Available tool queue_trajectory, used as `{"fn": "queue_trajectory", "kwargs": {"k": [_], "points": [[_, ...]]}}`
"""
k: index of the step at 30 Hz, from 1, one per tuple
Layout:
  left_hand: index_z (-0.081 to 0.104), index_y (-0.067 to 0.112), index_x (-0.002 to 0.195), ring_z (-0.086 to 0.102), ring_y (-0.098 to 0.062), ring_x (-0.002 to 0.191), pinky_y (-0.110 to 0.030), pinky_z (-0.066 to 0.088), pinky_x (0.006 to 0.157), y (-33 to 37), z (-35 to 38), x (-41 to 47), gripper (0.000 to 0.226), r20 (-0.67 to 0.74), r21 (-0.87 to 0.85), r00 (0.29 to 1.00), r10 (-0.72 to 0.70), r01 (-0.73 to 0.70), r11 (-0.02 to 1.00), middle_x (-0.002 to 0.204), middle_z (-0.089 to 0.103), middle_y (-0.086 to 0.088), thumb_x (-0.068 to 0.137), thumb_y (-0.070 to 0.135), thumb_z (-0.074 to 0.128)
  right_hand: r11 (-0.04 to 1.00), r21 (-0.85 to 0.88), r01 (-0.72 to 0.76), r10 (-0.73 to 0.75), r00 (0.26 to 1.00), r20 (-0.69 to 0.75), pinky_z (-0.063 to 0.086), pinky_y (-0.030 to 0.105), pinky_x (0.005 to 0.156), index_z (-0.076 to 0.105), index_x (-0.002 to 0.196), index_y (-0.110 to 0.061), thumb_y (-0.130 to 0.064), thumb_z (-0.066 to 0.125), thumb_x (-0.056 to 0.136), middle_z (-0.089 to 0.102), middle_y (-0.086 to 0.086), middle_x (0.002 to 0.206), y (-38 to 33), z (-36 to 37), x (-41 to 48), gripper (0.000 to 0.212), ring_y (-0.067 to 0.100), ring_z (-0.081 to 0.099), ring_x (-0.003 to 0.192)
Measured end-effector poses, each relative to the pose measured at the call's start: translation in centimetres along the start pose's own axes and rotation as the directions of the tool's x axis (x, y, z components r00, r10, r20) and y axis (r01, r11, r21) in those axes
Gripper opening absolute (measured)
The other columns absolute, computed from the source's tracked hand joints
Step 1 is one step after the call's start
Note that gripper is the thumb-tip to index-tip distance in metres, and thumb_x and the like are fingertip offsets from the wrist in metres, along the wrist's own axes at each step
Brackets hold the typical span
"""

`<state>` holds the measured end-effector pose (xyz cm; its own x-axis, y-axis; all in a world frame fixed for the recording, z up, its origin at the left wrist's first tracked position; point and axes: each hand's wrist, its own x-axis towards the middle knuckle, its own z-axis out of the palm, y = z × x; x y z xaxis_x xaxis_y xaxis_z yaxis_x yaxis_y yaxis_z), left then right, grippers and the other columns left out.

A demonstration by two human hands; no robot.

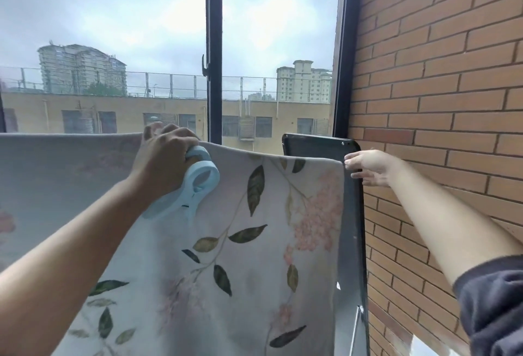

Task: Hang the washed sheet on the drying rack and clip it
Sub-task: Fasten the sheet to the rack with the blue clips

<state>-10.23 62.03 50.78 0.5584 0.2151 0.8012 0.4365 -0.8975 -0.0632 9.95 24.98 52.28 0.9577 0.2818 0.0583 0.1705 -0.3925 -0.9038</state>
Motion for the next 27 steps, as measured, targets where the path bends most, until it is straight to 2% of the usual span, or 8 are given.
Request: {"fn": "queue_trajectory", "kwargs": {"k": [3,7,12,15,18,22,25,27], "points": [[0.063,0.039,0.089,0.049,-0.008,0.081,-0.04,0.04,0.093,2.1,-2.5,-0.7,0.016,-0.023,-0.09,1.0,0.017,-0.019,0.996,0.085,0.059,0.02,0.078,0.047,0.055,0.964,-0.263,0.023,-0.015,0.999,0.03,0.039,0.035,0.085,0.058,0.118,-0.025,-0.028,0.059,0.091,0.055,0.002,0.12,0.3,1.8,0.2,0.028,0.021,0.054,0.105],[0.069,0.026,0.08,0.054,-0.016,0.071,-0.043,0.035,0.1,4.8,-5.6,-1.9,0.015,0.021,-0.196,1.0,-0.021,0.025,0.98,0.076,0.064,0.006,0.084,0.034,0.056,0.936,-0.214,0.281,-0.243,0.952,0.187,0.044,0.033,0.089,0.061,0.111,-0.024,-0.028,0.06,0.091,0.061,0.003,0.121,-0.3,5.8,-1.8,0.021,0.018,0.057,0.108],[0.055,0.021,0.064,0.036,-0.007,0.054,-0.046,0.027,0.107,7.4,-8.3,-2.2,0.027,-0.053,-0.229,0.978,-0.2,0.183,0.956,0.053,0.044,0.007,0.09,0.016,0.048,0.873,0.249,0.419,-0.48,0.655,0.584,0.044,0.034,0.101,0.039,0.138,-0.029,-0.073,0.072,0.055,0.054,-0.005,0.136,-1.7,10.5,-6.8,0.1,0.011,0.053,0.123],[0.058,0.017,0.068,0.041,-0.018,0.062,-0.045,0.026,0.106,8.4,-9.0,-1.9,0.021,-0.027,-0.24,0.955,-0.295,0.28,0.93,0.056,0.043,0.004,0.086,0.014,0.047,0.849,0.326,0.416,-0.519,0.538,0.665,0.041,0.039,0.105,0.021,0.147,-0.034,-0.074,0.076,0.047,0.05,-0.006,0.141,-2.1,13.5,-8.9,0.121,0.011,0.051,0.127],[0.058,0.019,0.073,0.045,-0.022,0.07,-0.042,0.033,0.097,8.8,-9.5,-1.5,0.018,-0.006,-0.275,0.943,-0.334,0.319,0.907,0.065,0.051,-0.002,0.085,0.015,0.045,0.82,0.418,0.391,-0.572,0.527,0.628,0.045,0.039,0.102,0.019,0.146,-0.034,-0.064,0.084,0.043,0.054,-0.002,0.137,-2.0,16.2,-10.4,0.125,0.013,0.056,0.122],[0.065,0.016,0.091,0.049,-0.027,0.075,-0.032,0.039,0.069,8.4,-10.0,-1.6,0.023,-0.008,-0.442,0.918,-0.396,0.352,0.825,0.082,0.06,-0.008,0.086,0.014,0.043,0.757,0.456,0.467,-0.647,0.63,0.429,0.05,0.032,0.096,0.025,0.135,-0.039,-0.051,0.09,0.047,0.052,-0.003,0.135,-2.4,19.4,-12.2,0.111,0.01,0.055,0.122],[0.064,0.019,0.091,0.049,-0.026,0.077,-0.031,0.035,0.068,7.5,-10.3,-1.4,0.021,0.001,-0.49,0.897,-0.443,0.386,0.782,0.081,0.056,-0.003,0.087,0.013,0.044,0.722,0.401,0.564,-0.673,0.708,0.215,0.052,0.026,0.086,0.028,0.115,-0.05,-0.046,0.086,0.058,0.056,-0.004,0.129,-3.0,21.2,-13.6,0.081,0.009,0.06,0.114],[0.063,0.02,0.09,0.05,-0.026,0.078,-0.031,0.036,0.07,6.7,-10.5,-1.2,0.021,0.017,-0.541,0.872,-0.489,0.419,0.729,0.082,0.056,-0.002,0.087,0.013,0.043,0.677,0.406,0.613,-0.697,0.711,0.09,0.053,0.035,0.09,0.029,0.113,-0.05,-0.047,0.085,0.058,0.053,-0.006,0.129,-3.5,22.6,-14.5,0.078,0.011,0.06,0.112]]}}
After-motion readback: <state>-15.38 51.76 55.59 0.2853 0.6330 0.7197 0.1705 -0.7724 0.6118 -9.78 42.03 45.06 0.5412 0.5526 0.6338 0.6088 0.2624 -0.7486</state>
